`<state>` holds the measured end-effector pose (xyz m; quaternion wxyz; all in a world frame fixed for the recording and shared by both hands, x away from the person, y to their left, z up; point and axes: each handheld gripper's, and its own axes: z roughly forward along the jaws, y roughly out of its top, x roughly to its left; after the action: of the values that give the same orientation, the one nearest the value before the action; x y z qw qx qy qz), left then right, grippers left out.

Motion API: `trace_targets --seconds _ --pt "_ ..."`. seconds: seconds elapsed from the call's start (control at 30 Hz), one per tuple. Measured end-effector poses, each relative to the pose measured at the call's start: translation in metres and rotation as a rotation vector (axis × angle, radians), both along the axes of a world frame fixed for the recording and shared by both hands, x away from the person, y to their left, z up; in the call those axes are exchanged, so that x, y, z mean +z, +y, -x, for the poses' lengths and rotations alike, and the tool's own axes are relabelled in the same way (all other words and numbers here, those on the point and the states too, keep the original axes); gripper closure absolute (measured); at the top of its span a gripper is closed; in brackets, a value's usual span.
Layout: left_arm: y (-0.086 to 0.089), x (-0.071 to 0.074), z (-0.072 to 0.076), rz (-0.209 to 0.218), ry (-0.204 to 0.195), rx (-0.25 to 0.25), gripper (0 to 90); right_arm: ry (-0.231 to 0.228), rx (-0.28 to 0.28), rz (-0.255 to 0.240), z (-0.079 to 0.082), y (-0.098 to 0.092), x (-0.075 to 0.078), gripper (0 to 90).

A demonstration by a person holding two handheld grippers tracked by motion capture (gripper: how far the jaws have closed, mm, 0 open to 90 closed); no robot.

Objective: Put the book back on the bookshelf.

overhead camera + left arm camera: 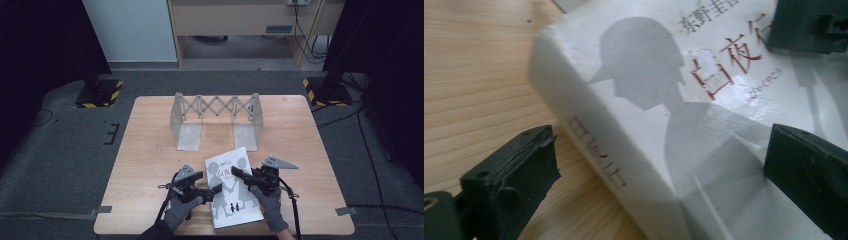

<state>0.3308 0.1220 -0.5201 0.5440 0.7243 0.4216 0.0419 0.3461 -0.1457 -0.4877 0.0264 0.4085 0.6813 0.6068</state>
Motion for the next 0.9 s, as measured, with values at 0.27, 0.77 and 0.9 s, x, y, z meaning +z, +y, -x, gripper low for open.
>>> trace_targets --seconds 0.27,0.77,0.9 --pt "-0.001 0.005 -0.001 -0.013 0.013 -0.015 0.0 -0.01 0.018 -0.031 0.002 -0.001 0.002 74.1" --pt "0.006 -0.007 -0.007 0.098 0.084 -0.056 0.0 -0.021 0.04 -0.043 0.002 -0.004 0.003 73.8" --pt "0.006 -0.008 -0.008 0.11 0.087 -0.064 0.0 -0.029 0.044 -0.045 0.003 -0.004 0.005 73.8"
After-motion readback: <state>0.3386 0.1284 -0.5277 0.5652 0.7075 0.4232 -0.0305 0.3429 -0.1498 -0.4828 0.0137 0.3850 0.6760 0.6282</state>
